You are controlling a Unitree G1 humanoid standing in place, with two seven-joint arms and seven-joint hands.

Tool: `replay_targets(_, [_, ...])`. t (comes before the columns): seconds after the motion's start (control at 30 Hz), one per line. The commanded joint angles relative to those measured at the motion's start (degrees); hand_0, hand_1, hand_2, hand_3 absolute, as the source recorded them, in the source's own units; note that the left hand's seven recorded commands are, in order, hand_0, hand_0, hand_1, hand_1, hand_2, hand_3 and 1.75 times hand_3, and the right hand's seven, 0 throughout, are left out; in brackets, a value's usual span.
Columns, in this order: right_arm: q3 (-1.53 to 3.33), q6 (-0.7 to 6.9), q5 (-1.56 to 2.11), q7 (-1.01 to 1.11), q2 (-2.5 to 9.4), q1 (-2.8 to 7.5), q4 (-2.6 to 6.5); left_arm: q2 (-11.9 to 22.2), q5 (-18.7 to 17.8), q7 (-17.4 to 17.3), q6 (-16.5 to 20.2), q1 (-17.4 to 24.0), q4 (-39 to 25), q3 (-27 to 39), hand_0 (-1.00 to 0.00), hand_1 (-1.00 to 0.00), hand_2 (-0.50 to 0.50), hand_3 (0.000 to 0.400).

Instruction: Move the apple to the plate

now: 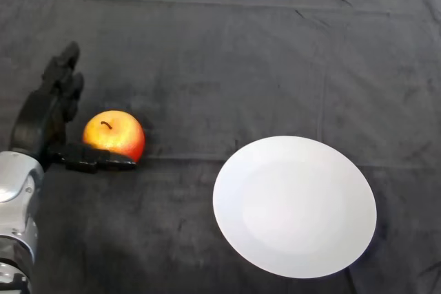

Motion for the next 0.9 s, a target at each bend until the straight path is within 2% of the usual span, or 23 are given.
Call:
replay_targets(0.03, [-0.48, 0.63, 0.45, 0.15, -0.37, 1.41, -0.59, 0.28, 1.47, -0.80, 1.30, -0.39, -1.47, -1.21, 0.00, 0.00, 0.00, 0.000])
replay_targets(0.2, [-0.49, 0.64, 0.45, 0.16, -0.37, 1.43, -0.62, 0.70, 2.78, -1.16, 3.31, -0.59, -0.57, -2.47, 0.00, 0.00, 0.00, 0.000])
replay_targets(0.23, [-0.49, 0.65, 0.45, 0.16, -0.37, 1.43, -0.62, 0.72, 3.03, -1.15, 3.62, -0.56, -0.43, -2.70, -0.05, 0.00, -0.03, 0.022])
replay_targets(0.27, [-0.49, 0.65, 0.45, 0.16, -0.37, 1.43, -0.62, 0.75, 3.27, -1.14, 3.95, -0.54, -0.29, -2.93, -0.07, 0.00, -0.03, 0.027])
replay_targets(0.3, [-0.49, 0.65, 0.45, 0.16, -0.37, 1.43, -0.63, 0.82, 3.56, -1.16, 4.44, -0.54, -0.12, -3.20, -0.14, 0.00, -0.07, 0.055])
replay_targets(0.33, [-0.49, 0.66, 0.45, 0.17, -0.37, 1.43, -0.63, 0.90, 3.77, -1.20, 4.82, -0.54, 0.01, -3.39, -0.27, 0.00, -0.14, 0.110])
replay_targets(0.37, [-0.49, 0.66, 0.45, 0.17, -0.37, 1.43, -0.64, 0.97, 3.96, -1.24, 5.19, -0.52, 0.15, -3.57, -0.33, 0.00, -0.16, 0.130])
replay_targets(0.4, [-0.49, 0.66, 0.45, 0.17, -0.37, 1.44, -0.64, 1.08, 4.21, -1.30, 5.70, -0.49, 0.34, -3.80, -0.47, 0.00, -0.23, 0.187])
replay_targets(0.47, [-0.49, 0.67, 0.45, 0.17, -0.37, 1.44, -0.65, 1.18, 4.61, -1.32, 6.51, -0.51, 0.59, -4.16, -0.57, 0.00, -0.28, 0.227])
replay_targets(0.5, [-0.49, 0.67, 0.45, 0.17, -0.37, 1.44, -0.65, 1.23, 4.87, -1.31, 7.19, -0.66, 0.71, -4.41, -0.73, -0.11, -0.31, 0.292])
replay_targets(0.53, [-0.50, 0.67, 0.45, 0.17, -0.37, 1.44, -0.66, 1.30, 5.06, -1.34, 7.73, -0.84, 0.77, -4.58, -0.83, -0.25, -0.29, 0.333])
replay_targets(0.57, [-0.50, 0.67, 0.45, 0.17, -0.37, 1.44, -0.66, 1.41, 5.22, -1.40, 8.29, -1.07, 0.81, -4.73, -1.00, -0.58, -0.21, 0.400])
replay_targets(0.6, [-0.50, 0.68, 0.45, 0.17, -0.37, 1.45, -0.66, 1.57, 5.42, -1.48, 9.09, -1.46, 0.79, -4.91, -1.00, -0.71, -0.15, 0.400])
replay_targets(0.63, [-0.50, 0.68, 0.45, 0.17, -0.37, 1.45, -0.67, 1.67, 5.56, -1.51, 9.59, -1.70, 0.75, -5.04, -1.00, -0.75, -0.13, 0.400])
replay_targets(0.67, [-0.50, 0.68, 0.45, 0.17, -0.37, 1.45, -0.67, 1.74, 5.71, -1.49, 9.95, -1.84, 0.69, -5.16, -1.00, -0.89, -0.06, 0.400])
replay_targets(0.73, [-0.50, 0.69, 0.45, 0.18, -0.37, 1.45, -0.68, 1.80, 6.08, -1.26, 10.53, -2.02, 0.43, -5.46, -1.00, -0.93, -0.04, 0.400])
replay_targets(0.9, [-0.50, 0.70, 0.45, 0.18, -0.37, 1.47, -0.70, 1.93, 6.69, -0.59, 11.69, -2.70, -1.03, -5.92, -1.00, -0.96, -0.02, 0.400])
